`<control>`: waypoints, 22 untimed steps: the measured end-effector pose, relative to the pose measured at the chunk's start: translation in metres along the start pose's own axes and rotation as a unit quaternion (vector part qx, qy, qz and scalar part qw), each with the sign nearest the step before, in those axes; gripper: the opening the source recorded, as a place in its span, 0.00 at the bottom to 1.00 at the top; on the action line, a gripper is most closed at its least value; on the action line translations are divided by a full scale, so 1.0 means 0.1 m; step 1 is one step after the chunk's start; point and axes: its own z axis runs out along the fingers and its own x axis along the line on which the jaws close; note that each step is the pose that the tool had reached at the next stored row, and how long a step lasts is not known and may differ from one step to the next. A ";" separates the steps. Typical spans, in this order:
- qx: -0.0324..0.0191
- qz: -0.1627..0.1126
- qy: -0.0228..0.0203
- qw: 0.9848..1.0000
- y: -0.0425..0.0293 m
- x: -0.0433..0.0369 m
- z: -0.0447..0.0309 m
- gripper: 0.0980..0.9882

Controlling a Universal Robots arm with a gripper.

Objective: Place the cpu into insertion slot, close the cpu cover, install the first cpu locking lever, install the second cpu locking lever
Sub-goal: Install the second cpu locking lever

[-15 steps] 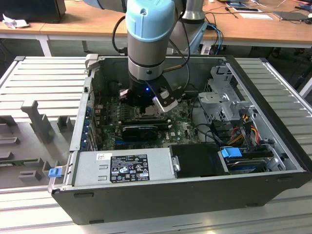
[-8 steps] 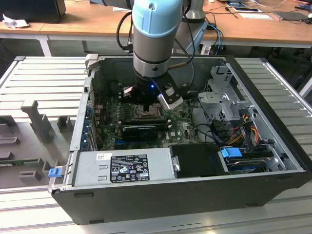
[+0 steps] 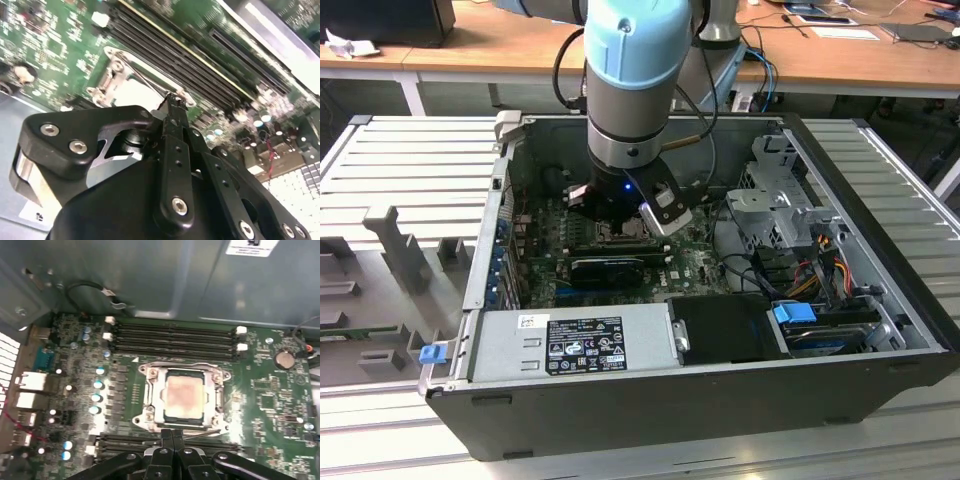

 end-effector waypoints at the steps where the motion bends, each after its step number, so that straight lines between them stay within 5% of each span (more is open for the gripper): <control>1: -0.002 0.000 0.000 1.000 -0.006 0.038 0.005 0.01; 3: -0.006 0.000 0.000 1.000 -0.028 0.076 0.044 0.01; 19: -0.007 0.000 -0.001 1.000 -0.043 0.105 0.101 0.01; 22: -0.013 -0.003 0.000 1.000 -0.053 0.137 0.140 0.01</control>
